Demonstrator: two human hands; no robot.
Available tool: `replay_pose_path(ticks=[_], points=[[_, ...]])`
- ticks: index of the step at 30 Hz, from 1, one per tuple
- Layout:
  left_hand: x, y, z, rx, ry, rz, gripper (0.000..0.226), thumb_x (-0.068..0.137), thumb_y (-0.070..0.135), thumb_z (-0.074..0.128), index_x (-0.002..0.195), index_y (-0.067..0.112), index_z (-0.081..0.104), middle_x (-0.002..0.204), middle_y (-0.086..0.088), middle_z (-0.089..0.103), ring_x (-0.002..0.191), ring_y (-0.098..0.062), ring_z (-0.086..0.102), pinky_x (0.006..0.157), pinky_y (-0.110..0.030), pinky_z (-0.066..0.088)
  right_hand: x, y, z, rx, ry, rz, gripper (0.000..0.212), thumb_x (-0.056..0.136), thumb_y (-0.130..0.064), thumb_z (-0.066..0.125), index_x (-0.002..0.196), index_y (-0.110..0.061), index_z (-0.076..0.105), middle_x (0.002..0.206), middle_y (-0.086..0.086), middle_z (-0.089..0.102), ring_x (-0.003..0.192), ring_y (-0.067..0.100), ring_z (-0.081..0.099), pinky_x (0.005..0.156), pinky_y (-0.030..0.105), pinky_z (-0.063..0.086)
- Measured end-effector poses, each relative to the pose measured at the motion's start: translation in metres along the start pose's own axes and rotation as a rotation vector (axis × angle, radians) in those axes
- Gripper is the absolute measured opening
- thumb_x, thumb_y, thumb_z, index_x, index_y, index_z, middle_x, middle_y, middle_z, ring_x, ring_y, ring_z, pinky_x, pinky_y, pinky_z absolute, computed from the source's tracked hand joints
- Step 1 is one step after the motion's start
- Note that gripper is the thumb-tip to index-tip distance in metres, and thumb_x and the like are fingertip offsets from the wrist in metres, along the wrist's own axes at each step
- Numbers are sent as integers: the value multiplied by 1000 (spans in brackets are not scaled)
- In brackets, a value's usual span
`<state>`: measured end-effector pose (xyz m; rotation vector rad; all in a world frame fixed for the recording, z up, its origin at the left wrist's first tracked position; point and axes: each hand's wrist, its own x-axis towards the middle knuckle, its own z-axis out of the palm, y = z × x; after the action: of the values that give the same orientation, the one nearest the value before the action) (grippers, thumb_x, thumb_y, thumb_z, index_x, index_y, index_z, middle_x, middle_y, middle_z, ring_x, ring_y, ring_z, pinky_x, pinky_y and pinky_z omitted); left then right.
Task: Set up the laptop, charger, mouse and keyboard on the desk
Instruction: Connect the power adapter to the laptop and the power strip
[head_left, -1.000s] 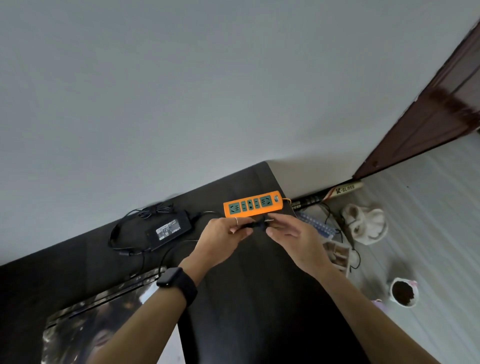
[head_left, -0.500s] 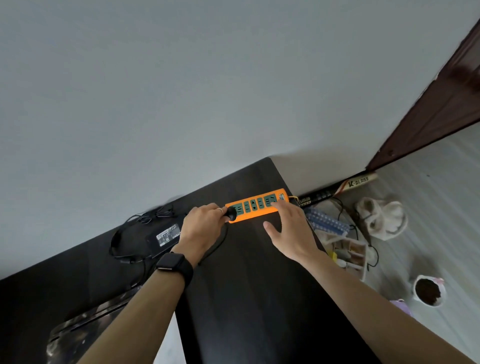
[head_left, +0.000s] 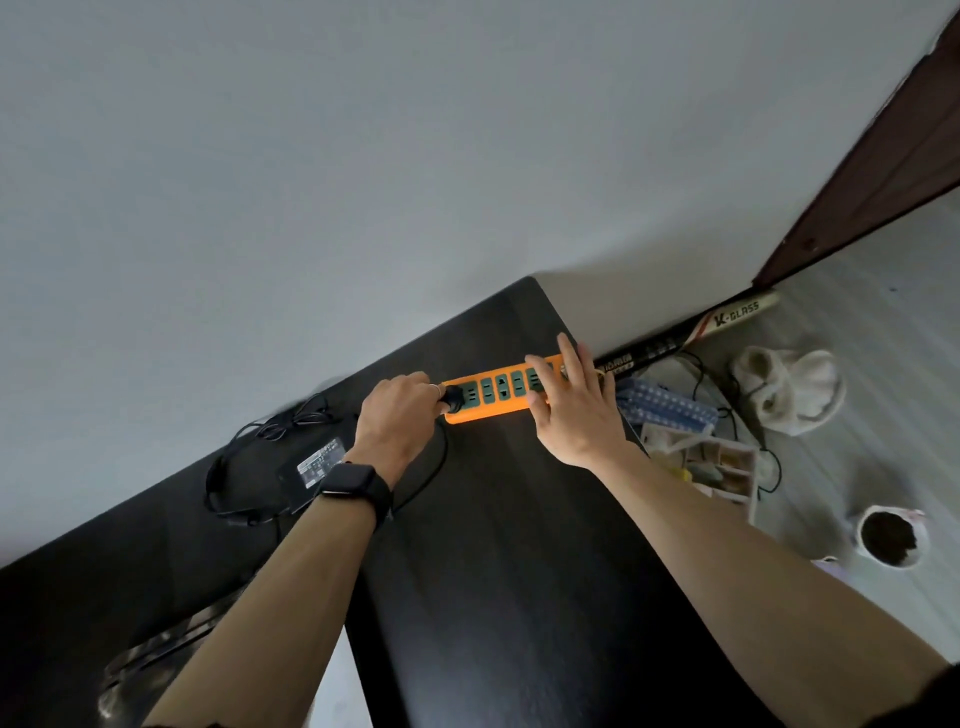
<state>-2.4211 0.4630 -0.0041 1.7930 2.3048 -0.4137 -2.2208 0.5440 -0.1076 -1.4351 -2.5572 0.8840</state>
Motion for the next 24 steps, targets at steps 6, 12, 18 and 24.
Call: replay_pose_path(ticks=[6, 12, 18, 24], points=[[8, -1, -2, 118, 7, 91, 30, 101, 35, 48, 123, 24, 65, 102, 4, 62, 92, -20, 60, 79, -31, 43, 6, -3, 5, 75, 20, 50, 47, 98, -40, 39, 144, -38, 29, 167, 4, -2, 154, 30, -8, 119, 64, 8], [8, 18, -11, 208, -20, 104, 27, 102, 25, 48, 121, 18, 65, 105, 0, 61, 90, -21, 61, 74, -27, 34, 6, -5, 10, 75, 76, 66, 49, 93, -40, 37, 141, -37, 32, 166, 5, 4, 153, 32, -4, 119, 66, 11], [8, 29, -20, 264, -64, 72, 27, 102, 26, 47, 119, 17, 66, 104, -1, 61, 84, -19, 63, 71, -28, 38, 4, -6, 12, 63, 122, 61, 55, 88, -45, 28, 141, -35, 36, 165, 5, 10, 153, 33, 3, 117, 66, 16], [9, 21, -23, 365, -98, 107, 25, 100, 26, 49, 118, 19, 65, 99, 2, 60, 65, -16, 50, 61, -29, 34, 5, -5, 14, 66, 129, 67, 52, 90, -45, 32, 141, -36, 37, 165, 3, 11, 154, 31, 3, 119, 64, 15]])
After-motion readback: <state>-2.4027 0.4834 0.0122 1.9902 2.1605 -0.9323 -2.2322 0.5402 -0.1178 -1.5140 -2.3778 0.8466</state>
